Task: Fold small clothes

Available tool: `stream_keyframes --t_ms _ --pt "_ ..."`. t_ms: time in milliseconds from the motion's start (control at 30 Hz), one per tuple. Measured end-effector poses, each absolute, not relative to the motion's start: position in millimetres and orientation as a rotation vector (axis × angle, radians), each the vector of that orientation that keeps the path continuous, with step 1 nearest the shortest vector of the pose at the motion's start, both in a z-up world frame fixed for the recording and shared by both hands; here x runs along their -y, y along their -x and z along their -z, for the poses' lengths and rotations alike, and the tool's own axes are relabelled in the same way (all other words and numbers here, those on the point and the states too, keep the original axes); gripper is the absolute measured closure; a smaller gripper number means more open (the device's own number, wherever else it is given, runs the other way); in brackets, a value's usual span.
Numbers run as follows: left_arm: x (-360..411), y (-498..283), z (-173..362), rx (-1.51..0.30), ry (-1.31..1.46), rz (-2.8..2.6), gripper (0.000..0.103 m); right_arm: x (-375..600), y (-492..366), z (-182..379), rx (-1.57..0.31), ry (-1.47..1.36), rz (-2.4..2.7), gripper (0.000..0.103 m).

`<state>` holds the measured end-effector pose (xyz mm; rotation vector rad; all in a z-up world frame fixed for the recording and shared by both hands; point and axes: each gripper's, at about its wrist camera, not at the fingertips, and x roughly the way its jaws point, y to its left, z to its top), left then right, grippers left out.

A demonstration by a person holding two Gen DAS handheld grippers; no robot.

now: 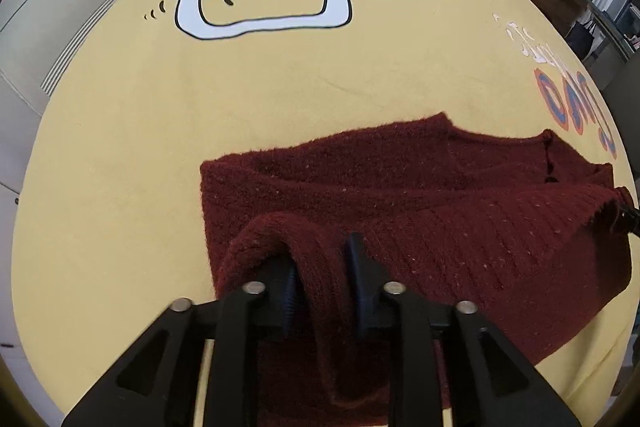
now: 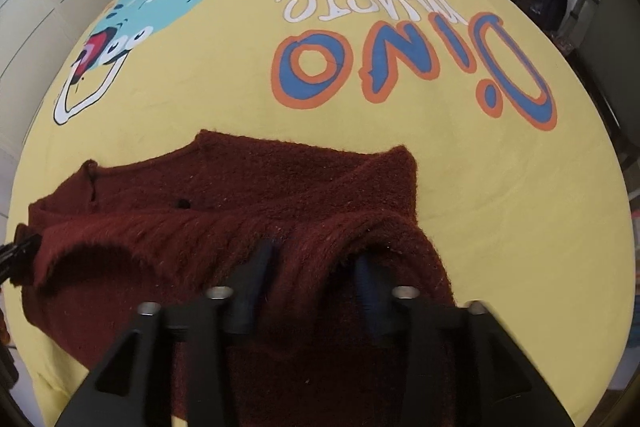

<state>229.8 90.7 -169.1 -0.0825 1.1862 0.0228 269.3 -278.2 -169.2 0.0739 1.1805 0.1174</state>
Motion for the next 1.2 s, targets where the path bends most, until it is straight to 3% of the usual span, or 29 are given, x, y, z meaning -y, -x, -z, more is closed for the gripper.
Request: stream_keyframes --t_ms 33,100,167,300,433,533,1000,1200 --pt "-89 -229 165 -1.178 0.088 -0.018 0.055 278 -267 164 -1.162 -0.068 -0.113 0.041" --pt "-85 -227 158 -1.163 0.103 -0.006 0.038 277 -265 153 -1.133 -0.066 -0.119 0.026" --pt "-80 -225 153 -1.148 0.082 -0.006 0.036 275 -261 141 -1.102 -0.064 -0.137 0.022" --pt "-67 -218 136 -1.088 0.049 0.007 0.006 264 -251 122 -1.056 -0.014 -0.160 0.019" --pt "-54 -209 122 -1.042 0.055 0.036 0.001 246 -234 113 -1.022 0.015 -0.206 0.016" --pt "-40 -197 119 -1.008 0.032 0.067 0.001 230 -215 120 -1.003 0.043 -0.230 0.000" --pt "7 -164 209 -1.128 -0.048 0.118 0.001 202 -160 206 -1.055 0.086 -0.223 0.000" --pt "-14 -165 207 -1.106 -0.018 0.065 0.001 233 -159 212 -1.048 0.031 -0.192 0.000"
